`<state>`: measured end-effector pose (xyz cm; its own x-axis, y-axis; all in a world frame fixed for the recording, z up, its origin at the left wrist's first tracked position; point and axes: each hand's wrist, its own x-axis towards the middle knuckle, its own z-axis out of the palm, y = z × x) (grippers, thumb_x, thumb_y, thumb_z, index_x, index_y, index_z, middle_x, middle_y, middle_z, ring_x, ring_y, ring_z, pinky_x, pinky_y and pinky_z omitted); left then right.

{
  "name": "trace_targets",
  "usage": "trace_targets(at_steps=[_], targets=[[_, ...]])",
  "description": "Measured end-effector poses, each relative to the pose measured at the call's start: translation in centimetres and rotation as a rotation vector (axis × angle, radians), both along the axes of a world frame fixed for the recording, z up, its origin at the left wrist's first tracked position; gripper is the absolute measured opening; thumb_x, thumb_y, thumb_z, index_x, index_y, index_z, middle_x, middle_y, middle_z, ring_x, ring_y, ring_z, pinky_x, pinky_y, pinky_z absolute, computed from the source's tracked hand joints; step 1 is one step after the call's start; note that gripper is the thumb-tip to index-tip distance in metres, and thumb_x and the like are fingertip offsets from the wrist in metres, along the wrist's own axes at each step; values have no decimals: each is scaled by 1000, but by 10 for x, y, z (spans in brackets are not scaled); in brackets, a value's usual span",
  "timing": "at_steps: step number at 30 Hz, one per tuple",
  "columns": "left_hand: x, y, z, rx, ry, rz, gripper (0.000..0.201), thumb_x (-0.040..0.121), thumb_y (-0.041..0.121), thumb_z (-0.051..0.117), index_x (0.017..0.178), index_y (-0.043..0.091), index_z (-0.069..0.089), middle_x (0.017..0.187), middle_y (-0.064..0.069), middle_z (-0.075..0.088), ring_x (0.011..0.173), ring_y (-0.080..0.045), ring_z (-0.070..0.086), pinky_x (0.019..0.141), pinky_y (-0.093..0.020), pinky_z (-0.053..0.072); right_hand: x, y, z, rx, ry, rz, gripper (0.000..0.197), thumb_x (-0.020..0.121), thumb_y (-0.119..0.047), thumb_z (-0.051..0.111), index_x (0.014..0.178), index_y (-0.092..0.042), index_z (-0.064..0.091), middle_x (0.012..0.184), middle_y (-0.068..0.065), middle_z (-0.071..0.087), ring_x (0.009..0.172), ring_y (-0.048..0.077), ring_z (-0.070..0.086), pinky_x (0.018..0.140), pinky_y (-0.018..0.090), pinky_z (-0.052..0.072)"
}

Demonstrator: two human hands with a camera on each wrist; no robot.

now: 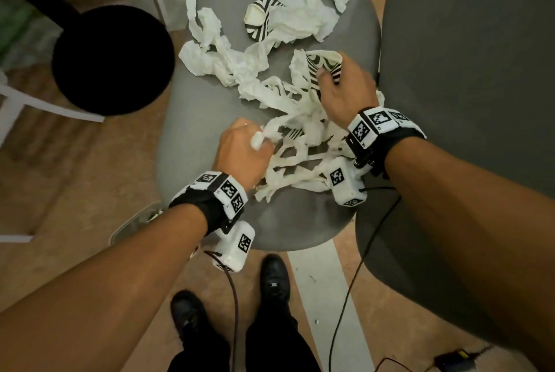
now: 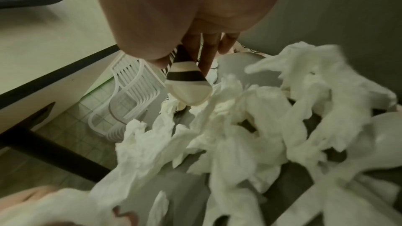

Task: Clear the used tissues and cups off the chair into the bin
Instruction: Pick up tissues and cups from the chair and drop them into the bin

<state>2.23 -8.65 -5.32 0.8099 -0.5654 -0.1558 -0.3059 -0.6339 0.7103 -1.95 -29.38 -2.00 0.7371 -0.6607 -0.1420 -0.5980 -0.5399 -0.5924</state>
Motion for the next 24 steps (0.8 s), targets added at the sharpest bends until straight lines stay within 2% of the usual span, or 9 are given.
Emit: trace_targets(at_steps=[2,6,9,11,13,15,17,21,24], targets=[[9,12,3,7,86,153,6,85,5,53,84,9,57,76,-1,60,65,-20,59,54,-27,41,3,11,7,9,-53,2,32,95,-40,43,115,-22,61,104,-2,72,102,27,65,100,46,46],[18,43,9,-73,172,366,30,81,-3,39,93,19,55,78,6,59,65,-12,58,48,-14,38,11,40,23,45,-140,72,30,98,-34,46,123,-22,58,108,-5,71,99,19,65,89,29,49],[19,69,8,-89,244,348,17,81,23,49,69,14,56,66,-2,57,65,-22,54,59,-28,40,19,66,28,50,-150,122,30,99,-32,47,125,-20,57,111,-3,70,100,19,65,84,23,45],[19,92,-1,-97,296,407,44,76,45,61,60,8,44,59,-12,52,59,-27,52,58,-34,41,25,88,31,68,-142,152,30,99,-31,47,126,-20,57,111,-2,70,101,20,65,81,20,41],[20,113,-6,-97,268,470,37,71,35,64,57,10,39,59,-9,50,53,-26,50,55,-32,43,30,110,31,88,-118,174,32,99,-32,48,128,-20,56,111,0,71,101,21,65,80,20,40],[26,139,-9,-84,282,533,8,76,16,55,73,21,50,80,1,65,68,-18,62,64,-31,50,37,138,29,122,-89,202,32,99,-33,49,128,-21,55,112,0,71,101,21,64,77,20,38],[30,165,-10,-75,315,599,24,86,2,46,95,22,54,97,7,71,83,-14,68,70,-27,51,43,166,26,165,-68,244,31,98,-34,49,127,-23,56,114,-2,70,105,19,64,80,20,40],[42,221,-15,-82,296,710,27,79,-1,47,68,22,58,59,4,64,55,-17,58,50,-25,43,53,233,14,309,-43,289,28,99,-30,51,122,-20,59,107,-7,70,98,13,65,89,16,49],[41,258,-18,-85,351,808,17,82,13,52,68,15,62,60,-2,57,51,-15,51,48,-25,36,58,285,-6,365,-38,311,35,91,-44,48,117,-25,62,106,-6,74,101,16,69,93,38,55]])
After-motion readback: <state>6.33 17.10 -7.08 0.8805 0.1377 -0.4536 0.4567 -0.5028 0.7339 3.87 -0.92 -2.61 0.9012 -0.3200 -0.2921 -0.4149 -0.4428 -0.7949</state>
